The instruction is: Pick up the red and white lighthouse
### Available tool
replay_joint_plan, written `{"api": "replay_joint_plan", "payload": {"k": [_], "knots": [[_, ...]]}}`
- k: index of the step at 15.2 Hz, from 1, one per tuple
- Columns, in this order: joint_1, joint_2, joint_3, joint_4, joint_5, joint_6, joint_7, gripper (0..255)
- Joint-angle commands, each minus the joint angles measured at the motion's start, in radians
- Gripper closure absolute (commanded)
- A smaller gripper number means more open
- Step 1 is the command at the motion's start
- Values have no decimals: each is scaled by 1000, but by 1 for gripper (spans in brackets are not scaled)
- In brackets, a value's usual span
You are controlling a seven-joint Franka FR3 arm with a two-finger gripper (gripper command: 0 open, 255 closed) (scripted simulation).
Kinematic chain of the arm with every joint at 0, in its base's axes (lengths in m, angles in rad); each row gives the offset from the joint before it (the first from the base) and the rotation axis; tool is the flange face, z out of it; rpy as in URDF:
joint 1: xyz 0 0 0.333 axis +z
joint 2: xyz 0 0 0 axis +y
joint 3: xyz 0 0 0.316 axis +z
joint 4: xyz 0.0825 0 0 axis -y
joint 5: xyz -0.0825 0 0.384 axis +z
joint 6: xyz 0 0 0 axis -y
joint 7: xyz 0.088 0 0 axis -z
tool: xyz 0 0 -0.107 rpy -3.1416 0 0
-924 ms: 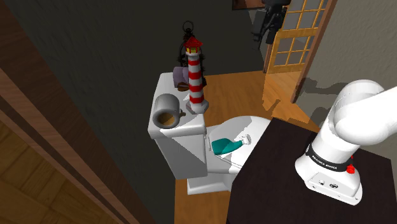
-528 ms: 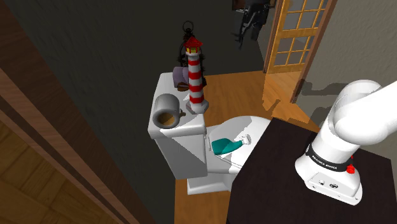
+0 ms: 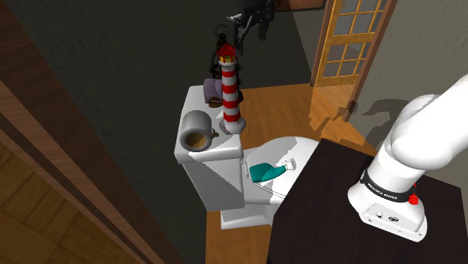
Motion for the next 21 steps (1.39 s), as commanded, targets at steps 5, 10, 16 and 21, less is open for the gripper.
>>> {"api": "replay_joint_plan", "payload": {"k": [5, 10, 16, 21], "knots": [[-31, 170, 130, 140, -167, -13, 134, 0], [-27, 155, 127, 61, -163, 50, 153, 0], [-26, 154, 127, 39, -164, 69, 160, 255], [-26, 153, 126, 39, -163, 69, 159, 255]]}}
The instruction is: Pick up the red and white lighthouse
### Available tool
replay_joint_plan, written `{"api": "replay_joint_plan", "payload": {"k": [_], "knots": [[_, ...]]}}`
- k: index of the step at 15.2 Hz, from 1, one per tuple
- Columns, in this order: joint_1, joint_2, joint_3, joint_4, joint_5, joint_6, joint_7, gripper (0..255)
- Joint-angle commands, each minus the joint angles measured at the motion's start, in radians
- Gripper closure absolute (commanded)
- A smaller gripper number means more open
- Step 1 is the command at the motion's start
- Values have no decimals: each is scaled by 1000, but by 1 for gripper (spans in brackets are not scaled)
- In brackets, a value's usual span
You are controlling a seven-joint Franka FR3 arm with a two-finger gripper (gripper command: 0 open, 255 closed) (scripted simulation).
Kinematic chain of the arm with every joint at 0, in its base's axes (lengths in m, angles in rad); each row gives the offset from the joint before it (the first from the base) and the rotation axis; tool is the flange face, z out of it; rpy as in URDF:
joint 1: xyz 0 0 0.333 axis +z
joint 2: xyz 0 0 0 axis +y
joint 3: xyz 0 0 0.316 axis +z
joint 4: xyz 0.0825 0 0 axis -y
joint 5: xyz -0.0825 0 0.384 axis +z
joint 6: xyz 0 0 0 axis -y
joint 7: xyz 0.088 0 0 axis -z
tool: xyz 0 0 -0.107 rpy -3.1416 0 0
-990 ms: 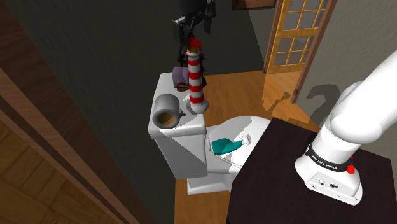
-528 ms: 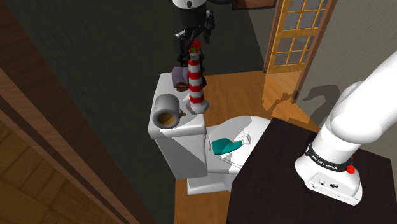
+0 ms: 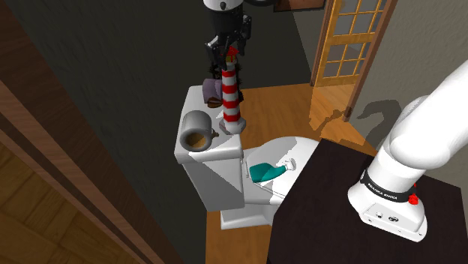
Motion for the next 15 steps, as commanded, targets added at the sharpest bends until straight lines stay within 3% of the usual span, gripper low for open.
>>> {"api": "replay_joint_plan", "payload": {"k": [1, 15], "knots": [[0, 1, 0, -1, 0, 0, 0, 255], [-9, 45, 13, 213, -15, -168, -48, 255]]}}
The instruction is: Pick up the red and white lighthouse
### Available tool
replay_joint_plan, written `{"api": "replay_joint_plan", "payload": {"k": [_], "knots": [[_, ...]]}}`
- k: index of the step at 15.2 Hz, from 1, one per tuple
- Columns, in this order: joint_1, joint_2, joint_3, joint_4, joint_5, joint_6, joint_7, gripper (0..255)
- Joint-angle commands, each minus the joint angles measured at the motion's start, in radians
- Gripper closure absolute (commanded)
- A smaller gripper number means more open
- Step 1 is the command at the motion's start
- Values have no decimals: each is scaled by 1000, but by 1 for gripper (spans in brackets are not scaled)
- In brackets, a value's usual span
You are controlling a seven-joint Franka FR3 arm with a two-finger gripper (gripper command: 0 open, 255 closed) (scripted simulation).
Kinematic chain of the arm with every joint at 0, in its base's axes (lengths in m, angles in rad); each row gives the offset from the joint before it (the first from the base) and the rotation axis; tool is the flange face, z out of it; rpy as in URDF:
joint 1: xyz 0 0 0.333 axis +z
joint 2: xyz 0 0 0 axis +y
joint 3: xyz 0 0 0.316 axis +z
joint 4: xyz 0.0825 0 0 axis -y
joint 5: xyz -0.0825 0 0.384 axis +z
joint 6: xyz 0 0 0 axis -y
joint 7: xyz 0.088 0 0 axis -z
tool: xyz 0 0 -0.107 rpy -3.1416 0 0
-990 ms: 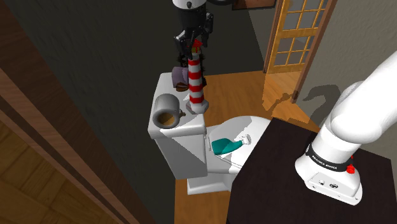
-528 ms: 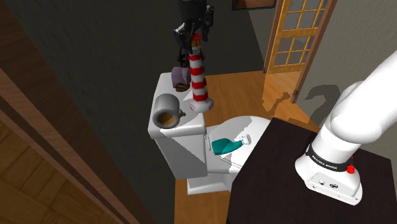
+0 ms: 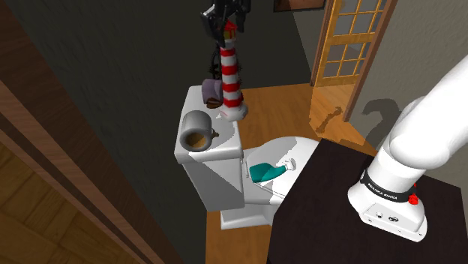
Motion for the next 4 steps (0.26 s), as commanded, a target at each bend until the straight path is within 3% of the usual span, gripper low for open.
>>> {"api": "replay_joint_plan", "payload": {"k": [1, 4], "knots": [[-1, 9, 3, 35, -4, -27, -7, 255], [-2, 16, 5, 57, -7, -42, -11, 255]]}}
